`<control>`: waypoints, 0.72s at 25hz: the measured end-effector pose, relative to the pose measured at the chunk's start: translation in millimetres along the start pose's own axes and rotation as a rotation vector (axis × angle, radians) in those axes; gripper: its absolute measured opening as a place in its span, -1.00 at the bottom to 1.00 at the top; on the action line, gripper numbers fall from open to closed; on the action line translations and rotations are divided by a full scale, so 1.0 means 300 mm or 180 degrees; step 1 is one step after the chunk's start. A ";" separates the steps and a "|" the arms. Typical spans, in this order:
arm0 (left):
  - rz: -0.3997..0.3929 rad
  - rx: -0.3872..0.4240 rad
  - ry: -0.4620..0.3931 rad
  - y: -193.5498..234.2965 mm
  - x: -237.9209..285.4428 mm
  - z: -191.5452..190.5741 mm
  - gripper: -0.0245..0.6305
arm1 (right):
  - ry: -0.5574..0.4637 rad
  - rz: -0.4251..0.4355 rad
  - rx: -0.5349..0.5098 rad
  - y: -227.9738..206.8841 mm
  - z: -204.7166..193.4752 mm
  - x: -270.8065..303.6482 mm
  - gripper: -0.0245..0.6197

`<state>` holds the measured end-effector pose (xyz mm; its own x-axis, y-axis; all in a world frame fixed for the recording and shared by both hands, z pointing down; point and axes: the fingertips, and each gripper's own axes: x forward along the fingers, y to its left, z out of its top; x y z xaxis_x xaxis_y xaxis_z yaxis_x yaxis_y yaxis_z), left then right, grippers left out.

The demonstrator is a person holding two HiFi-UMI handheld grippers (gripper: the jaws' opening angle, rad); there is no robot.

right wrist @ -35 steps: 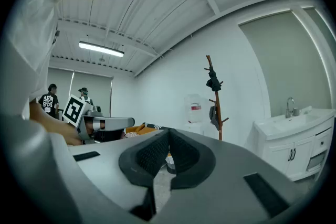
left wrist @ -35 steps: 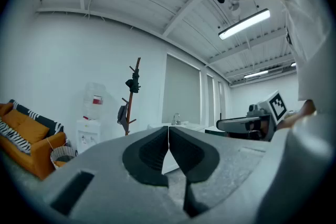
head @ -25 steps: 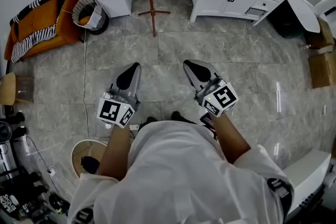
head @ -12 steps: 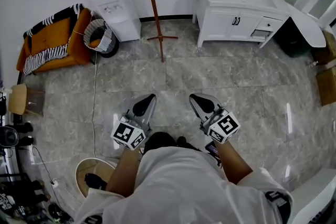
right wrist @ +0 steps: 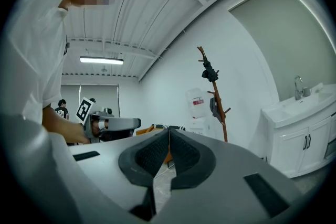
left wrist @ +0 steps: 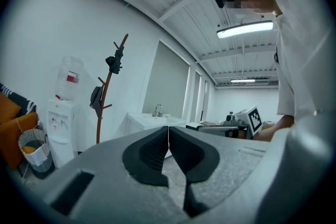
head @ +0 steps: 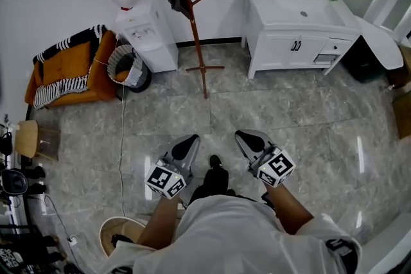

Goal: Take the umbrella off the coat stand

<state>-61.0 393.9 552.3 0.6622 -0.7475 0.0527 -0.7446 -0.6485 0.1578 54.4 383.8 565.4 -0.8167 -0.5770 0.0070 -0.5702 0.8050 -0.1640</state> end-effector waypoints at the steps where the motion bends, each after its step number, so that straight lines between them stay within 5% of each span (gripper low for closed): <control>1: -0.0010 -0.0004 -0.0024 0.027 0.027 0.014 -0.87 | 0.0017 -0.0009 -0.0016 -0.029 0.010 0.021 -0.88; 18: -0.0074 0.0016 -0.0219 0.549 0.404 0.220 -0.87 | -0.0069 -0.0160 -0.0165 -0.440 0.207 0.475 -0.88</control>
<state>-108.8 187.1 519.6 0.6720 -0.7403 -0.0188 -0.7297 -0.6663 0.1533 18.7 186.7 526.7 -0.7852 -0.6192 -0.0076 -0.6146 0.7807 -0.1127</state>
